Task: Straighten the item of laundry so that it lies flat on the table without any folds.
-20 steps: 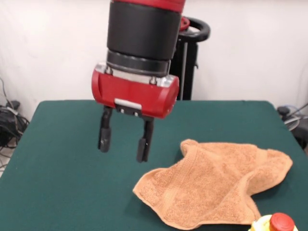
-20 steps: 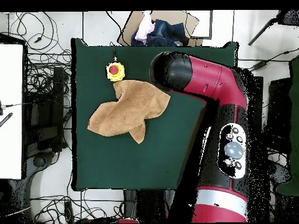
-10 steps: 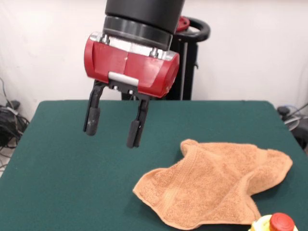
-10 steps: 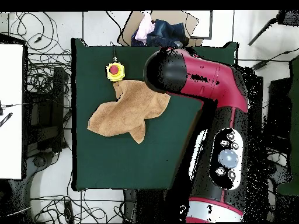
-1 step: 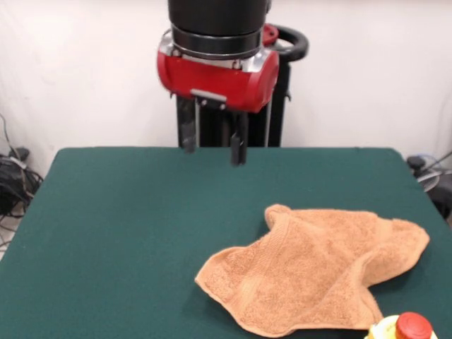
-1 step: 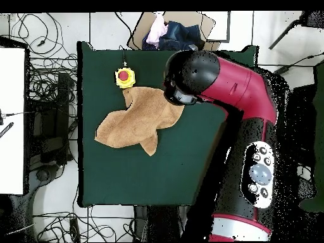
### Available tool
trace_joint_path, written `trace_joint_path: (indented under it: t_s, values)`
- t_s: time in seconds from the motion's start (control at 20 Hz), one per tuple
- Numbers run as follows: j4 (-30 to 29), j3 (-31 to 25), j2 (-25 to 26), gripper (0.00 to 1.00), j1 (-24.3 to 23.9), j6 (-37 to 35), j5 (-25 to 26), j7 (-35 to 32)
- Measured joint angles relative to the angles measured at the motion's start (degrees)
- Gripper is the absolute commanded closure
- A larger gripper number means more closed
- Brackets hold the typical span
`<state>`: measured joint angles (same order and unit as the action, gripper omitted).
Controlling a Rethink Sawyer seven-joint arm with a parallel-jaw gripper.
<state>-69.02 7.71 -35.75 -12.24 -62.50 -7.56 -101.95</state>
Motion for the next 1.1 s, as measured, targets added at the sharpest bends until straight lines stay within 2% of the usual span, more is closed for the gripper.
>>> trace_joint_path:
  t_s: [0.2,0.55,0.75,0.8,0.95,1.0,1.1]
  values:
    - [-0.07,0.0,0.71,0.0,-0.09,-5.97,-1.51,0.0]
    - [-0.07,-0.01,2.5,0.0,-0.09,-5.95,-2.15,0.0]
    - [-0.07,0.03,2.89,0.0,0.01,-1.75,-1.26,0.0]
    - [-0.07,0.11,2.94,0.0,0.21,3.25,-0.19,0.0]
    - [-0.07,0.14,3.0,0.0,0.44,9.78,1.12,0.0]
    - [-0.07,0.15,3.11,0.0,0.63,15.52,2.01,0.0]
    - [-0.07,0.14,3.19,0.0,0.67,17.56,2.3,0.0]
